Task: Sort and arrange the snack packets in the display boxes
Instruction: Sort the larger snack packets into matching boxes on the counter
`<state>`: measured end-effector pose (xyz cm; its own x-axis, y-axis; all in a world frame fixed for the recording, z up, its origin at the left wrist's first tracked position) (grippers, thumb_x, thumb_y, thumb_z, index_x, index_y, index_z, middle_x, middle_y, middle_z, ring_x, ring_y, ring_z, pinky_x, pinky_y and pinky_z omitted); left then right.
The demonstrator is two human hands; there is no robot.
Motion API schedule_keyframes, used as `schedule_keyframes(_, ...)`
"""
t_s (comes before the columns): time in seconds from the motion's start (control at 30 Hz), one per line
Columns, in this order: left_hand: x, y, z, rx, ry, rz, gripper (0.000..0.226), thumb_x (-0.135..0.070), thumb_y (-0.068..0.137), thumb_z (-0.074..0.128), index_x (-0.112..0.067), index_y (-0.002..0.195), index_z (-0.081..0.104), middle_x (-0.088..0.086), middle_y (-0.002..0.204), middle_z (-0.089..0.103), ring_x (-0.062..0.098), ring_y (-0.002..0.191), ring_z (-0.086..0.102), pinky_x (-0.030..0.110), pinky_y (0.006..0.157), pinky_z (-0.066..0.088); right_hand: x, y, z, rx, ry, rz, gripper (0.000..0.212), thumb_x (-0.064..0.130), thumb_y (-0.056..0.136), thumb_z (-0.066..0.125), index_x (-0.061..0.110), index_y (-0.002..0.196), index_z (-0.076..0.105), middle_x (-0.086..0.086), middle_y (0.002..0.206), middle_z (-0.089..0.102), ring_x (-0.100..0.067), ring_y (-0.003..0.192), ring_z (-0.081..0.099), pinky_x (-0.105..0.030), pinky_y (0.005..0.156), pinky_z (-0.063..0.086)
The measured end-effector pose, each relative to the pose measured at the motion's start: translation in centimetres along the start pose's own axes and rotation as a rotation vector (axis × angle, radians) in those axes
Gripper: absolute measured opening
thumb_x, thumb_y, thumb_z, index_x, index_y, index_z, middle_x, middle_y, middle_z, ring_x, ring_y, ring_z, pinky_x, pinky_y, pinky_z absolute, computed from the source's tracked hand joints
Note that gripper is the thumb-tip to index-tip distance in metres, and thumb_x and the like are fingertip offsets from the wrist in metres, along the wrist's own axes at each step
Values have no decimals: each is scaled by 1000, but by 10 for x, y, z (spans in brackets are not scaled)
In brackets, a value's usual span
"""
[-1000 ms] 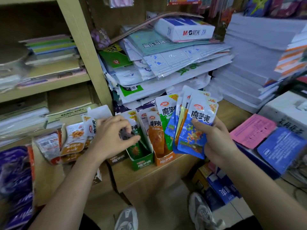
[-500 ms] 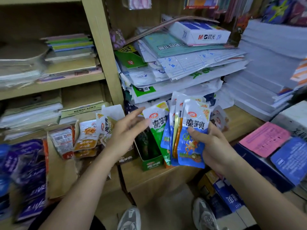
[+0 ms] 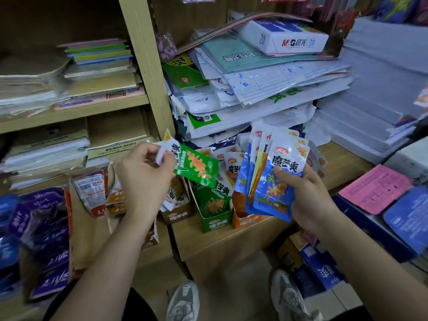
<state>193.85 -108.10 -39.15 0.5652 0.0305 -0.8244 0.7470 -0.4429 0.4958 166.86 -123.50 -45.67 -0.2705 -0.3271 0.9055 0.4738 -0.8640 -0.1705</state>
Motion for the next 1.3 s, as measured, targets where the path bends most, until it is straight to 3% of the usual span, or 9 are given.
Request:
schedule_keyframes(0.1,-10,-8,5,-4,57,85,8,-23,83,71,-18,77,68,-7,69,69,18,60,70,43,59,59,0,1,-3,-21,-4,0,36,9,97,59,10,132,55,-16,118,72,-38,101,72,-47,72,62)
schedule_keyframes(0.3,-4,0,-26,-162,-161,-53,28,-3,84,72,-24,69,60,-12,63,67,9,51,69,28,44,54,1,1,-7,-33,-16,23,35,11,97,60,12,132,56,-13,118,73,-35,102,72,-47,78,63)
schedule_keyframes(0.43,12,-8,-1,43,86,-61,16,-13,80,72,-21,70,63,-7,64,65,16,54,69,43,56,59,0,-1,-3,-29,-21,41,37,11,96,61,11,133,56,-12,118,73,-35,102,72,-46,74,62)
schedule_keyframes(0.63,12,-35,60,334,337,-32,21,-14,78,77,-23,77,58,-11,67,61,8,63,64,27,57,49,-7,-5,9,68,64,107,31,8,98,55,10,128,60,-13,121,72,-32,102,73,-46,80,62)
schedule_keyframes(0.7,22,-43,81,489,247,-153,24,-27,76,82,-24,88,61,-8,76,67,15,66,69,35,60,57,-9,-7,13,107,84,124,28,7,98,52,11,124,62,-13,119,72,-31,100,73,-45,81,62)
schedule_keyframes(0.8,27,-43,91,600,71,-318,70,-63,60,75,-28,120,64,-12,92,73,14,74,73,44,69,63,-11,-9,16,136,99,143,25,6,96,52,12,117,65,-13,116,74,-29,97,74,-42,77,62)
schedule_keyframes(0.97,-7,-43,64,335,-76,-56,21,-32,88,75,-26,107,74,-14,78,71,10,66,69,41,63,60,-16,-11,17,180,32,143,41,10,89,59,8,129,59,-17,124,70,-37,108,70,-48,82,60)
schedule_keyframes(1.13,-32,-77,79,435,-139,80,39,-31,85,76,-20,122,71,-10,92,67,12,75,66,24,66,55,-21,-19,25,248,-96,126,42,11,90,60,5,131,57,-23,123,68,-42,109,67,-53,89,58)
schedule_keyframes(1.3,-20,-82,77,372,-168,-77,31,-22,85,81,-18,114,70,-13,84,66,5,75,62,13,67,46,-24,-26,31,292,-121,158,37,10,91,59,8,128,60,-20,118,71,-37,104,71,-47,84,60)
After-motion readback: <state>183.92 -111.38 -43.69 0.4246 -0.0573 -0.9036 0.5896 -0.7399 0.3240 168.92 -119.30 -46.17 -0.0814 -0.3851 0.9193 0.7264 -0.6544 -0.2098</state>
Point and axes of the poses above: each hand's wrist, its own y-axis towards the middle knuckle, its own z-axis out of the palm, x = y × z, the point moved 8 cm from there along y, towards the middle knuckle
